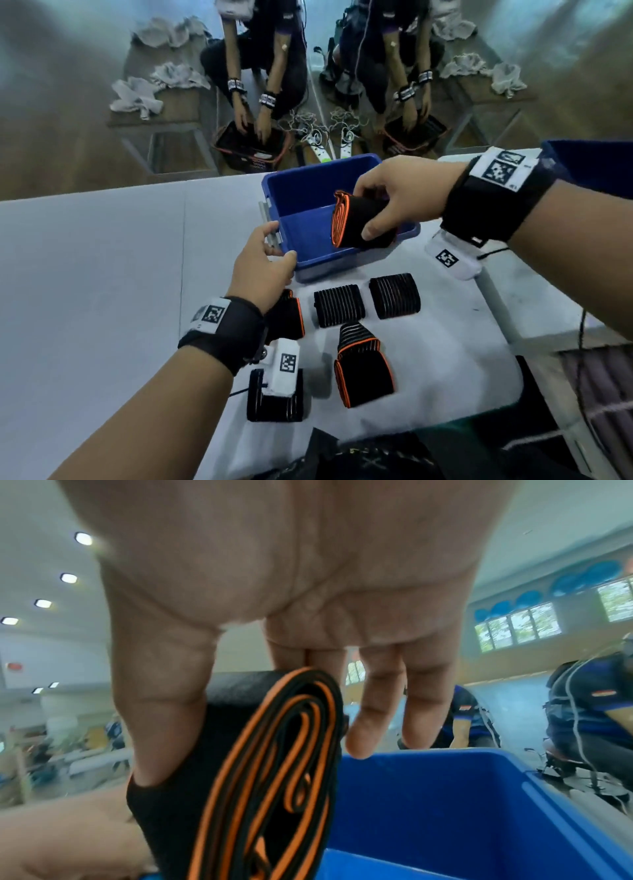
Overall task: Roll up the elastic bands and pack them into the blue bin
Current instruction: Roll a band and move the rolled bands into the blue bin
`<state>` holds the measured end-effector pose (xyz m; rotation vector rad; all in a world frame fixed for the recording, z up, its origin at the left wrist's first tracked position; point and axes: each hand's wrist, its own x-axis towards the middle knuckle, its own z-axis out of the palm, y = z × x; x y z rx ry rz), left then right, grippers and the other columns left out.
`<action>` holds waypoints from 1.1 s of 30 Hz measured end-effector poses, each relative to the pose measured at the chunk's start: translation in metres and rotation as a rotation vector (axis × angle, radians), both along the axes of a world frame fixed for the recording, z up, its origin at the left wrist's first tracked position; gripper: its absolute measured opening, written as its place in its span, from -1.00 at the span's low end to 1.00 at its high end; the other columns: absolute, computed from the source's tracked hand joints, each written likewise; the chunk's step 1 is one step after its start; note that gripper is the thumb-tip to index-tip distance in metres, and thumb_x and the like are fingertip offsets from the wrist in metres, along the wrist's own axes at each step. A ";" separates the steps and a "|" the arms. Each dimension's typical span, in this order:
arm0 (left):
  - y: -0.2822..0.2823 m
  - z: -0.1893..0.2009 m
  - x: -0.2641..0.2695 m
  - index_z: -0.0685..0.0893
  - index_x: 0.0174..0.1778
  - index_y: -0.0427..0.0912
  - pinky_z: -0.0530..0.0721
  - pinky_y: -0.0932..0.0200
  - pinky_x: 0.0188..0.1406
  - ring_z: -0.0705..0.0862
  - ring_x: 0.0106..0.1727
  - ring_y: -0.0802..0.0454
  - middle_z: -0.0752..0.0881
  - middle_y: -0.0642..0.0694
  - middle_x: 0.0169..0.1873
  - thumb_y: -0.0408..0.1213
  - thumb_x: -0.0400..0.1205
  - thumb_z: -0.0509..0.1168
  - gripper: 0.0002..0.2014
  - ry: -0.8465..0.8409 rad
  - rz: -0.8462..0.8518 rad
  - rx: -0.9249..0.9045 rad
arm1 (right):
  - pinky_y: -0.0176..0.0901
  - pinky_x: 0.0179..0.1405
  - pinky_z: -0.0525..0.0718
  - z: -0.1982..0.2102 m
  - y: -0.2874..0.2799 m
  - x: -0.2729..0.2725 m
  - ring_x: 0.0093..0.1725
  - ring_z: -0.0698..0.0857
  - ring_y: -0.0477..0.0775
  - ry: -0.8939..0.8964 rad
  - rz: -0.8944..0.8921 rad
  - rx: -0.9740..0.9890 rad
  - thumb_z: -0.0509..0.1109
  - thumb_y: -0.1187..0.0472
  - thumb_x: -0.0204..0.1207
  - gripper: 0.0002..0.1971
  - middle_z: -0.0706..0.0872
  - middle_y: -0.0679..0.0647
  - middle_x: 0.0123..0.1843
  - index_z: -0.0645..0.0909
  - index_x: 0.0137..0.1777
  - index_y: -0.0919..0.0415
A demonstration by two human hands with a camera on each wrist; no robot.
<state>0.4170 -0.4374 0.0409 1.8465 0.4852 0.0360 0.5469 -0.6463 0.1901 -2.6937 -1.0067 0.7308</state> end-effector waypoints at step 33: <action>-0.008 -0.009 -0.010 0.47 0.59 0.21 0.85 -0.03 -0.06 0.76 -0.33 0.13 0.65 0.16 -0.02 -0.30 0.69 0.38 -0.43 -0.033 0.065 -0.164 | -0.10 -0.21 0.84 -0.151 0.153 0.063 -0.05 0.86 0.18 0.291 0.326 -0.654 0.72 0.13 0.31 -0.60 0.86 0.16 0.00 0.75 0.11 0.23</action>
